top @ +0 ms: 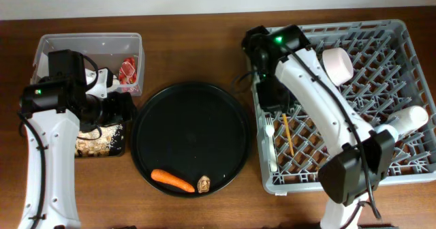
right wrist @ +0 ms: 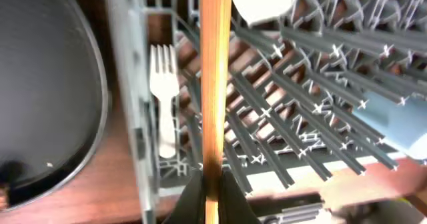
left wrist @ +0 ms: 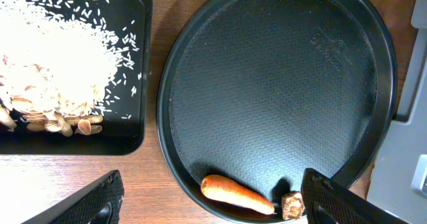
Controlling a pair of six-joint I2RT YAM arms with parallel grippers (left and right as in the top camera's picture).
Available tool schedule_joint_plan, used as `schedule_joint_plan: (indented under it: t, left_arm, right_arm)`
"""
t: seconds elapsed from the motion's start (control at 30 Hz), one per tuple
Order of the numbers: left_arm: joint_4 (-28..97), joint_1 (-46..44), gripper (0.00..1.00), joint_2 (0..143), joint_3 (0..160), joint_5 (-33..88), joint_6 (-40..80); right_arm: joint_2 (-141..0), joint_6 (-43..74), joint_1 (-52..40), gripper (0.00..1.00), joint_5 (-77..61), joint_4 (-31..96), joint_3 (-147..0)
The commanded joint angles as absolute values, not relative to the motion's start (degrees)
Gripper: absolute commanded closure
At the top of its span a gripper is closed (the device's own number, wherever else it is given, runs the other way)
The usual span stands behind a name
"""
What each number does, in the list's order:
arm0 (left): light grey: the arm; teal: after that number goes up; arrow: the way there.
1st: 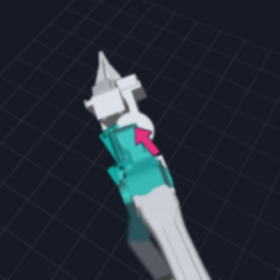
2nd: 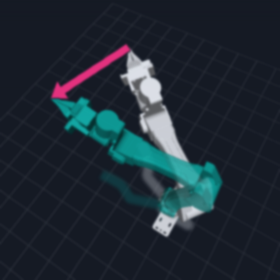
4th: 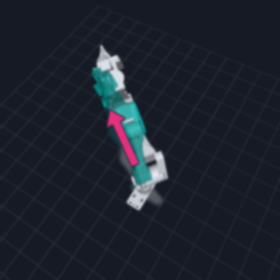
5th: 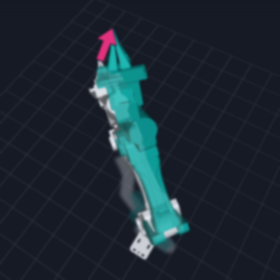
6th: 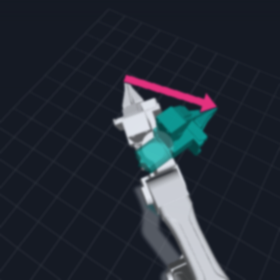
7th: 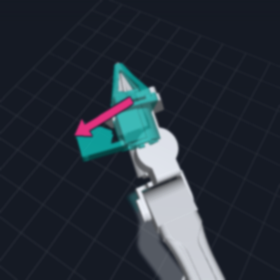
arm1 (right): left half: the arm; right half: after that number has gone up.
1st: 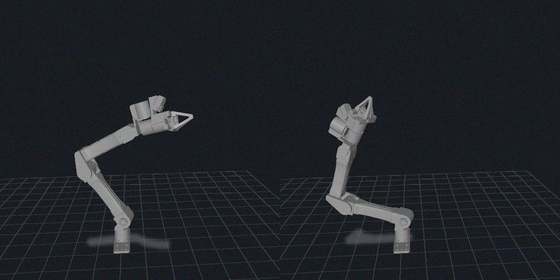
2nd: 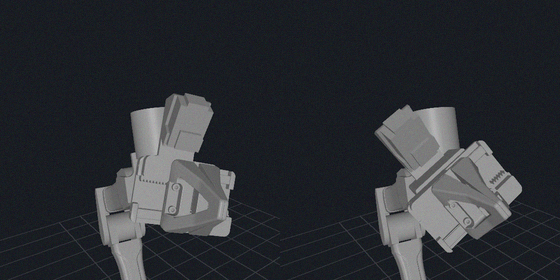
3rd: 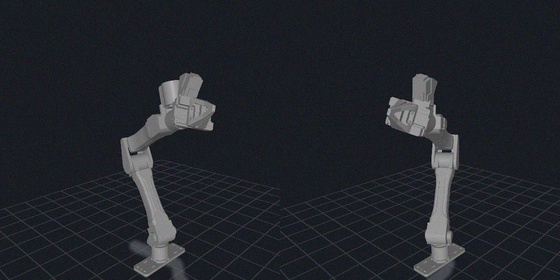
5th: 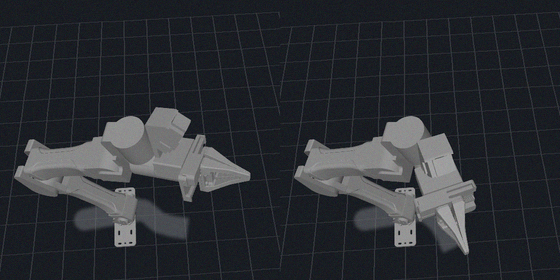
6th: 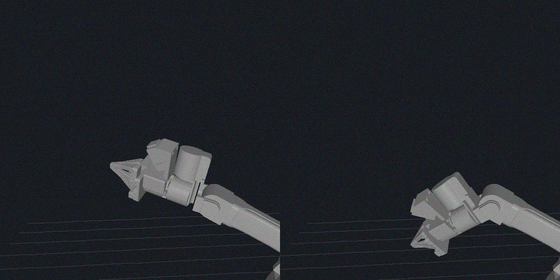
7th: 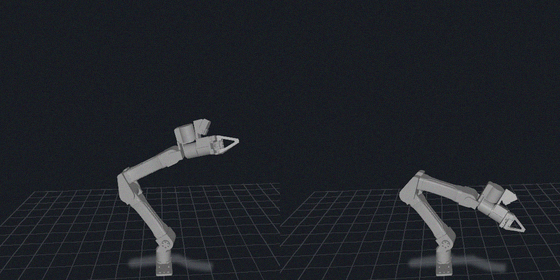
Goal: Sort waste into correct bins and load items into the dishwasher rack
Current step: 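Grasp the wooden chopstick with the right gripper and lay it in the rack, then grasp the carrot with the left gripper and drop it on the black tray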
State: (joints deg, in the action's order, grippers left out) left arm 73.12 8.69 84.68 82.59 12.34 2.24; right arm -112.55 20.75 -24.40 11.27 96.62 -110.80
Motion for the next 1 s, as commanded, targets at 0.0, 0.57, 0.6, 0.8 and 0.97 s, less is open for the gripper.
schedule_joint_plan:
  t: [0.0, 0.57, 0.6, 0.8, 0.97]
  left_arm:
    - [73.17, 8.67, 0.15, 84.03, 82.54, 12.16, 2.37]
    - [77.08, 7.38, 0.03, 84.03, 81.65, 12.60, 11.07]
    - [77.32, 5.87, 0.01, 84.03, 79.99, 12.62, 13.76]
    - [71.42, -8.08, 0.01, 84.03, 57.87, 15.59, 42.06]
    - [53.15, -16.67, 0.01, 84.03, 47.09, 19.27, 51.03]
  right_arm:
    - [-112.53, 20.56, -24.49, 0.96, 10.94, 93.03, -103.77]
    - [-84.97, 14.50, -10.92, 0.01, 1.52, 83.85, -97.95]
    - [-84.95, 13.67, -7.97, 0.01, 0.60, 85.21, -97.93]
    - [-85.27, 12.21, 0.82, 0.02, 0.64, 87.83, -97.27]
    - [-87.61, 12.23, 0.82, 0.01, 0.60, 88.40, -97.27]
